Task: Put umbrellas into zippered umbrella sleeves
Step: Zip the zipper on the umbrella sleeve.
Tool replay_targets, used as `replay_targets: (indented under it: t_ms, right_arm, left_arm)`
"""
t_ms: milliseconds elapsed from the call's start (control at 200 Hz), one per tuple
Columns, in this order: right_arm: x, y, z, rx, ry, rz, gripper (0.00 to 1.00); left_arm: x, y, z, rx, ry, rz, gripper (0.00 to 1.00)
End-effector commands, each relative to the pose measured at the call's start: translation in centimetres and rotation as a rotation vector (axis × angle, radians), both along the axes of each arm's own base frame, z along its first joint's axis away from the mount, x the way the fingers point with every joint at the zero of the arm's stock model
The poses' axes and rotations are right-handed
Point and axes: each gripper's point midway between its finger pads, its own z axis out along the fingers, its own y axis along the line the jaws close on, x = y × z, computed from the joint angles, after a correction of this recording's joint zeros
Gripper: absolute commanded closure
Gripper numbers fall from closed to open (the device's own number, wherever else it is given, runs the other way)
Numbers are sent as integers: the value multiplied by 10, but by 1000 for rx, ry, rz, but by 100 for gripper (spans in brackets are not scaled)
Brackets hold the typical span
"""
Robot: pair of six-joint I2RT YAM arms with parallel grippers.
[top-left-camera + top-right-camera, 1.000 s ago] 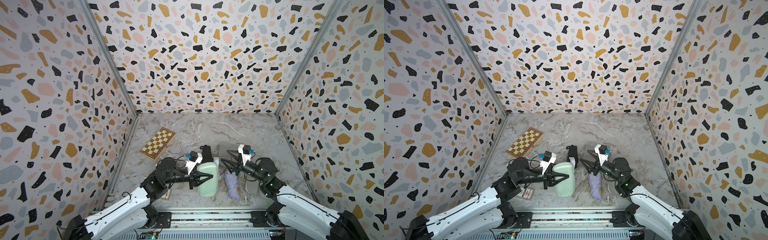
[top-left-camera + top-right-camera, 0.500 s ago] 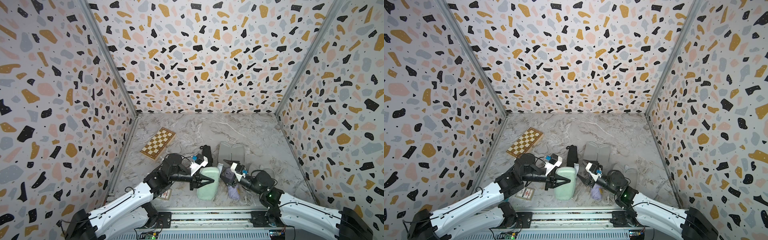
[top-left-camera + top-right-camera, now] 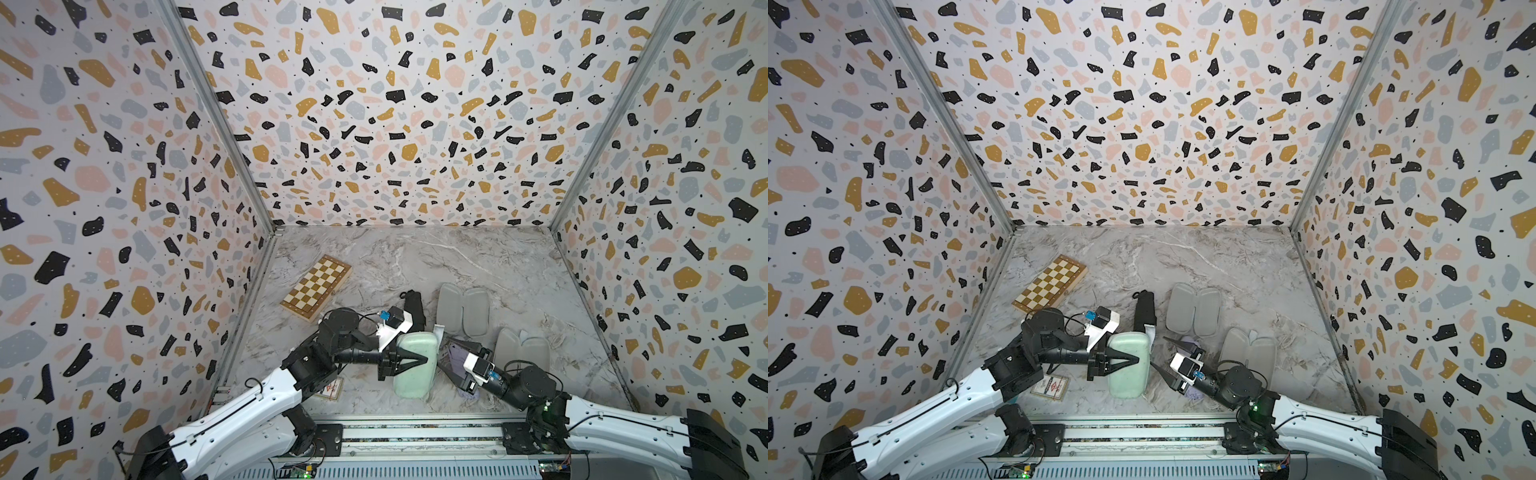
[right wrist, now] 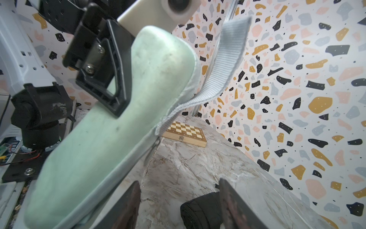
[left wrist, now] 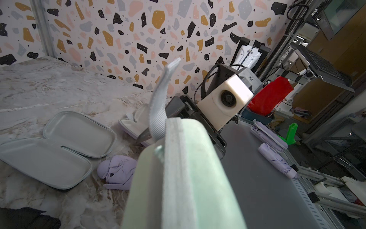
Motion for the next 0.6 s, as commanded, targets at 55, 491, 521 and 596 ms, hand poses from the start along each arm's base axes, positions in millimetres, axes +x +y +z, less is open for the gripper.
replay_targets:
  t_ms: [55, 491, 521, 596]
  right_arm:
    - [-5, -5, 19, 65, -43, 5, 42]
    - [-1, 8, 11, 16, -48, 1, 52]
    - [-2, 9, 10, 14, -49, 4, 52]
    - [-4, 9, 11, 22, -51, 16, 52]
  left_arm:
    - [0, -3, 37, -102, -75, -21, 100]
    - [2, -8, 33, -92, -53, -31, 100]
    - [3, -9, 33, -89, -51, -29, 100]
    - [6, -9, 32, -83, -48, -17, 100]
